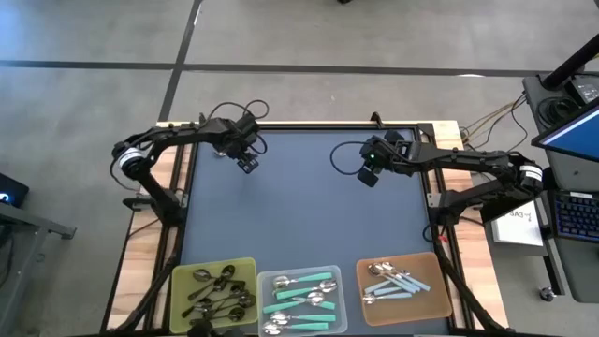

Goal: Sort silverware by color (type)
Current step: Put the black spoon into the yellow bin

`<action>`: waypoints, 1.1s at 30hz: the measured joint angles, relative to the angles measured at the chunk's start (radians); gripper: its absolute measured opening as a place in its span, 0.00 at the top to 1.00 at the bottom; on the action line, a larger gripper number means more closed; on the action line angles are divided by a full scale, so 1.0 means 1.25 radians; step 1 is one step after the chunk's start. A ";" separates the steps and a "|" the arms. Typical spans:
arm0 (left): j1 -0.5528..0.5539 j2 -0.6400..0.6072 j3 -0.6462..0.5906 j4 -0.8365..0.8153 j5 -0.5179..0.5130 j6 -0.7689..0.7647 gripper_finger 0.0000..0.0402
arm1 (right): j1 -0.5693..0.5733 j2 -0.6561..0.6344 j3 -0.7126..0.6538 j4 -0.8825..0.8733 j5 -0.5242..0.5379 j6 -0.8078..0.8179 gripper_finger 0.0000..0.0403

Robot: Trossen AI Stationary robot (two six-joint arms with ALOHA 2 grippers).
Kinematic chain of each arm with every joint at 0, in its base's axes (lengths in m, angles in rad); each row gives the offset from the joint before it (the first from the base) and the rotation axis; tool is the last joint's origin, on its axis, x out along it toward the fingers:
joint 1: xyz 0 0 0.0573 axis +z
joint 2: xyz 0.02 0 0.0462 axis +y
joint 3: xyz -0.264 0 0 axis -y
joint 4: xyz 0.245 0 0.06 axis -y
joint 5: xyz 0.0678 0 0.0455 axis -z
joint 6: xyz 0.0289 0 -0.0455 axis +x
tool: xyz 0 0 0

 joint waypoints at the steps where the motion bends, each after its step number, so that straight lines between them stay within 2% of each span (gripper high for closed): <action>1: 0.008 0.010 0.000 -0.001 -0.001 0.000 0.49 | 0.000 0.000 0.000 0.000 0.000 0.000 0.75; 7: 0.044 0.062 0.000 -0.011 -0.002 0.000 0.57 | 0.000 0.000 0.000 0.000 0.000 0.000 0.75; 15: 0.055 0.067 0.000 -0.009 -0.002 0.003 0.64 | 0.000 0.000 0.000 0.000 0.000 0.000 0.75; 27: 0.102 0.072 0.035 0.016 -0.011 0.079 0.65 | 0.000 0.000 0.000 0.000 0.000 0.000 0.75; 33: 0.112 0.117 0.100 -0.057 -0.001 0.104 0.65 | 0.000 0.000 0.000 0.001 0.000 0.000 0.75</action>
